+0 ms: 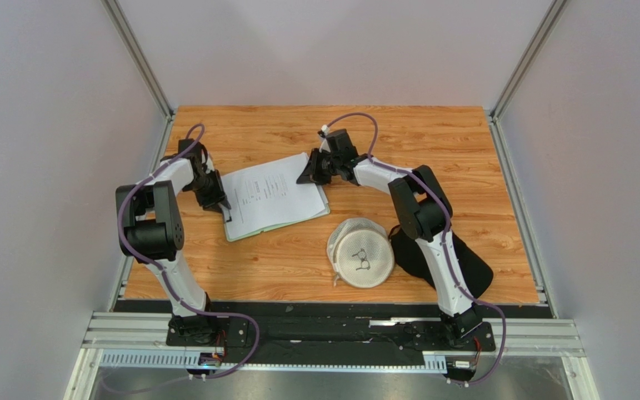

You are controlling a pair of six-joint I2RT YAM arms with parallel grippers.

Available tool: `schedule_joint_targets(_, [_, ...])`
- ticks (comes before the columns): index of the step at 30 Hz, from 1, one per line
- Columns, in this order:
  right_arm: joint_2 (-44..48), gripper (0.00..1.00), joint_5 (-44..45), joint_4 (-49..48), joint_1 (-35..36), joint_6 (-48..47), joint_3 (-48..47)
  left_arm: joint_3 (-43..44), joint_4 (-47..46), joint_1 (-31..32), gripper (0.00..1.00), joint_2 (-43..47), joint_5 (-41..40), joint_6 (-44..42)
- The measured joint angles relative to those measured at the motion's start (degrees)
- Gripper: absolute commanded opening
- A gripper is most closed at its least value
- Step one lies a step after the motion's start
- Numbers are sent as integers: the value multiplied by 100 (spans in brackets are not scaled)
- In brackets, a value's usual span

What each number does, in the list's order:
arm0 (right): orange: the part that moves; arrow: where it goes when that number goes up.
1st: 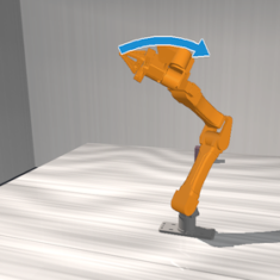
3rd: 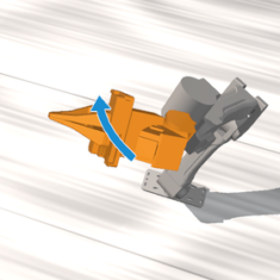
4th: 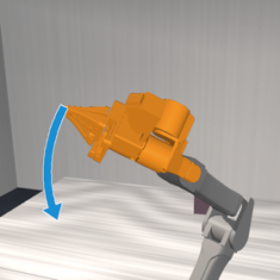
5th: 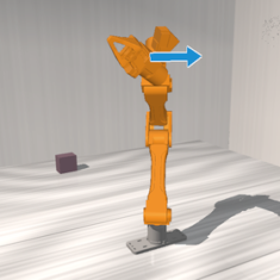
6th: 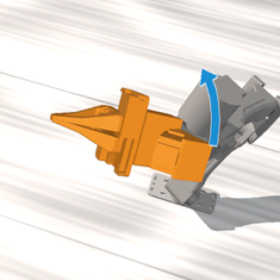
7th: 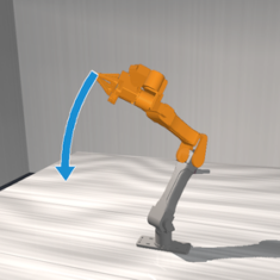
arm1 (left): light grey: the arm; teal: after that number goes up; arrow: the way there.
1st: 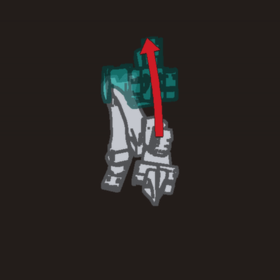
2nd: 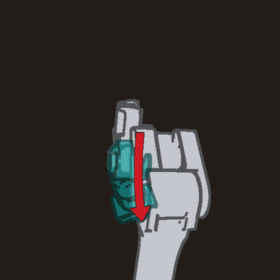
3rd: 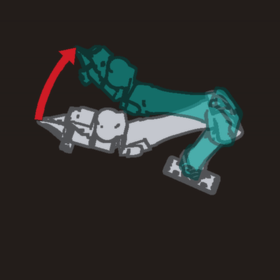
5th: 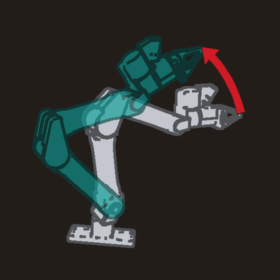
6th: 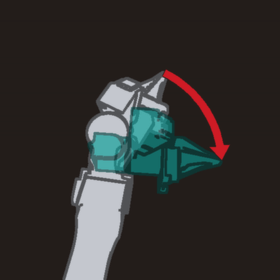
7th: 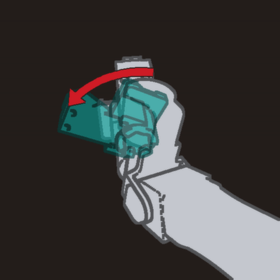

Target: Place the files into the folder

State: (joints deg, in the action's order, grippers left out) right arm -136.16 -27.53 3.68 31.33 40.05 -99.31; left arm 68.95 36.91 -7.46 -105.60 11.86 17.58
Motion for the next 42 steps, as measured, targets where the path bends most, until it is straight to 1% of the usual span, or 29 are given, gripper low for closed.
schedule_joint_targets(1, [0, 30, 0, 26, 0, -22, -9, 68, 79, 0, 19, -22, -37, -13])
schedule_joint_targets(3, [-2, 44, 0, 129, -2, -66, -81, 175, 166, 13, 32, -61, -92, -35])
schedule_joint_targets(4, [-4, 57, -2, 243, 0, -125, -166, 195, 173, 15, 59, -66, -133, -57])
schedule_joint_targets(5, [-11, 62, -7, 339, 0, -170, -267, 203, 195, 20, 71, -66, -181, -68])
schedule_joint_targets(6, [-35, 67, -24, 472, -2, -245, -444, 205, 212, 22, 76, -63, -216, -87])
schedule_joint_targets(7, [-48, 73, -33, 570, -2, -330, -616, 208, 236, 24, 83, -63, -232, -129])
schedule_joint_targets(10, [-46, 76, 39, 892, -2, -669, -1051, 310, 437, 37, 94, -20, -367, -160])
schedule_joint_targets(11, [-37, 77, 118, 1027, -9, -822, -1180, 350, 483, 39, 94, 20, -411, -170])
schedule_joint_targets(14, [4, 77, 568, 1714, -57, -1314, -1624, 501, 619, 103, 88, 332, -595, -140])
schedule_joint_targets(15, [63, 78, 780, 1926, -66, -1480, -1698, 546, 640, 162, 78, 487, -638, -136])
schedule_joint_targets(17, [249, 77, 1309, 2361, -87, -1779, -1733, 595, 643, 352, 67, 802, -664, -74])
schedule_joint_targets(20, [623, 76, 1921, 2887, -114, -2039, -1644, 514, 522, 758, 67, 1128, -584, 140])
schedule_joint_targets(22, [929, 74, 2210, 3130, -118, -2044, -1449, 238, 262, 1036, 68, 1270, -479, 328])
schedule_joint_targets(23, [1086, 74, 2286, 3189, -122, -2037, -1300, 76, 184, 1213, 66, 1320, -450, 433])
schedule_joint_targets(25, [1386, 72, 2328, 3303, -98, -2015, -988, -238, 52, 1569, 59, 1353, -411, 651])
schedule_joint_targets(26, [1591, 71, 2339, 3329, -72, -1989, -717, -358, 2, 1740, 58, 1353, -387, 734])
schedule_joint_targets(27, [1676, 67, 2343, 3383, -24, -1980, -621, -474, -52, 1947, 59, 1351, -378, 824])
schedule_joint_targets(29, [1943, 64, 2341, 3405, 92, -1919, -229, -647, -162, 2354, 63, 1351, -341, 966])
schedule_joint_targets(31, [2149, 64, 2339, 3541, 184, -1834, 42, -811, -328, 2774, 63, 1355, -372, 1150])
schedule_joint_targets(33, [2385, 64, 2363, 3641, 278, -1738, 299, -1001, -490, 3060, 53, 1355, -498, 1327])
schedule_joint_targets(34, [2559, 63, 2393, 3679, 328, -1711, 479, -1108, -501, 3150, 51, 1355, -579, 1427])
schedule_joint_targets(37, [3268, 63, 2472, 3727, 391, -1628, 1093, -1261, -363, 3169, 51, 1344, -944, 1628])
schedule_joint_targets(42, [4509, 63, 2726, 3718, 382, -1587, 1644, -1421, -192, 3101, 51, 1360, -1467, 1897])
